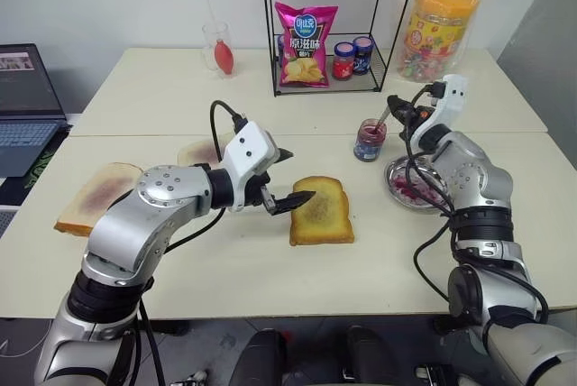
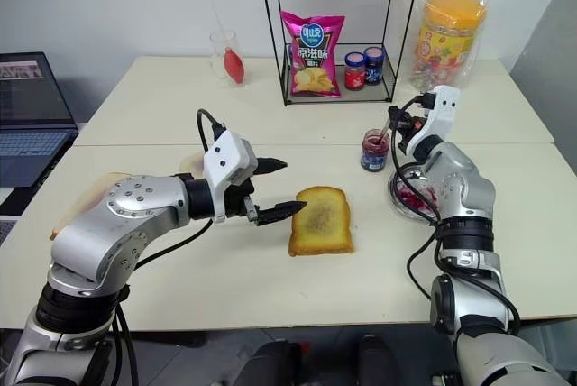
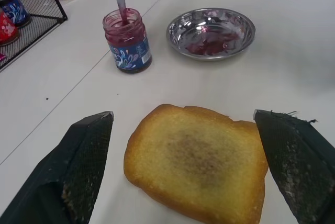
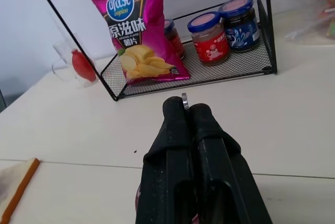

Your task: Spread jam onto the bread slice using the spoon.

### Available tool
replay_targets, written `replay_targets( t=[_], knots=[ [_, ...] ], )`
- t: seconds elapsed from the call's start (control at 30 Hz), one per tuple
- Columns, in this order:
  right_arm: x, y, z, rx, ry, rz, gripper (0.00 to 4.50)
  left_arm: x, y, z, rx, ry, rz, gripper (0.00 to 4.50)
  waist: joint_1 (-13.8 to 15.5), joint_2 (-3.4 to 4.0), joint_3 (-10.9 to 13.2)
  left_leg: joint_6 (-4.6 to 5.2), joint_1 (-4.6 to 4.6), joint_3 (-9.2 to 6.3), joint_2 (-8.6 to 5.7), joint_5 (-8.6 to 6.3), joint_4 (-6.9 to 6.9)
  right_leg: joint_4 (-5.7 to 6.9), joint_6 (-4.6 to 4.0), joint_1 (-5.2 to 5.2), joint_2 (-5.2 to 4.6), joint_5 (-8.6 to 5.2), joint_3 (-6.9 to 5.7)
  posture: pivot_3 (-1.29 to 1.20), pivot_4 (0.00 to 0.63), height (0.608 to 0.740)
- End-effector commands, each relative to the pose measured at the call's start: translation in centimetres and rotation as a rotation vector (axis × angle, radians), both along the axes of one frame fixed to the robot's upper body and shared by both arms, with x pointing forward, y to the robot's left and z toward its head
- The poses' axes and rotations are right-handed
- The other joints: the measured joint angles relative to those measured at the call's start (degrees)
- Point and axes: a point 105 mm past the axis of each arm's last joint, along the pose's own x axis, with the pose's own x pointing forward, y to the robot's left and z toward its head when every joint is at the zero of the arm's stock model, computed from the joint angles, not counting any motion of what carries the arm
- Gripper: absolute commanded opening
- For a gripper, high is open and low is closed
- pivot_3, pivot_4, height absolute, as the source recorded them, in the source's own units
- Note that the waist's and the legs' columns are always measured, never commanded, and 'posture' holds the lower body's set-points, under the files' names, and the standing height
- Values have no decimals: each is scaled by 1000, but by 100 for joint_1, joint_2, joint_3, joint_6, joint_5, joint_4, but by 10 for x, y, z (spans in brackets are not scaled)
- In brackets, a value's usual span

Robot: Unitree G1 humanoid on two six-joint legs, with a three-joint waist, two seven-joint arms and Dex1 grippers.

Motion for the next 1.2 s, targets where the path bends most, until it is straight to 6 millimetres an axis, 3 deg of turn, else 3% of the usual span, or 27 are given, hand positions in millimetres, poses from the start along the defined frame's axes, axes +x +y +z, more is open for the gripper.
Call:
replay_targets(
  t=[0.03, 0.7, 1.2],
  knots=[
    [-3, 0, 27, 57, -72, 6, 27, -2, 0, 8, 5, -49, -10, 4500, -1, 0, 0, 0, 1, 5, 0, 0, 0, 0, 1, -1, 0, 0, 5, 0, 150, 740],
    [-4, 3, 28, 189, -19, 17, 27, -1, -3, 10, 5, -56, -19, 4500, -15, 0, 0, 2, 4, 22, 3, -1, 0, 0, 5, -6, 2, 3, 23, 0, 150, 740],
    [-5, 1, 49, 247, -52, 24, 27, 1, -1, 7, 13, -63, -20, 4500, -51, 0, 0, 3, 3, 24, 4, -1, -1, 0, 5, -7, 3, 3, 25, 0, 150, 740]
  ],
)
